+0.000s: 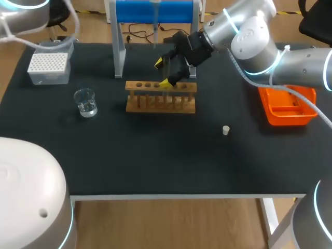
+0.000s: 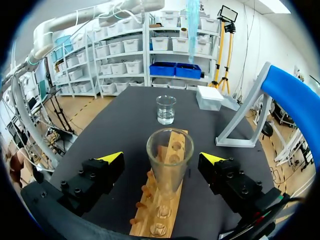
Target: Invert the test tube, pick up the pipette, mount the tip to pipette, aspirate from beaker and dispense into the tube, eject the tip, return the pipette, and cap with the stopper.
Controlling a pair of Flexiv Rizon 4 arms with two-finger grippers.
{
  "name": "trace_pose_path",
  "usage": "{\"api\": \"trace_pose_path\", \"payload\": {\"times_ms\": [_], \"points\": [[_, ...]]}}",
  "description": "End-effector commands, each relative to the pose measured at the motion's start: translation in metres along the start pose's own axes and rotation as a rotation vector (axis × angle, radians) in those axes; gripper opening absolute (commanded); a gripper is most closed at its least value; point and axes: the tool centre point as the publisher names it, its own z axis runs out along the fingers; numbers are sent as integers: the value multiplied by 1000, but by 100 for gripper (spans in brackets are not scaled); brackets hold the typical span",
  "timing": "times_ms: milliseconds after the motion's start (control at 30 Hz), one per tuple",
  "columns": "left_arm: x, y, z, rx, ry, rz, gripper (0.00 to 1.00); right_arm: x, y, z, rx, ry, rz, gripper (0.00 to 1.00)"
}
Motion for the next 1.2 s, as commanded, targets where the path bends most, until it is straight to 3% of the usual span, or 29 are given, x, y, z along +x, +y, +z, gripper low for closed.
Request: {"api": "trace_pose_path", "payload": {"times_ms": [33,300,1200], "points": [[-6,-5,16,-5,26,-1,0,0,1,-1,4,1,1,100],[-2,-4,21,33,15,-23,0,0,1,-1,4,1,1,100],[-2,-4,21,33,15,-23,0,0,1,-1,4,1,1,100]]}}
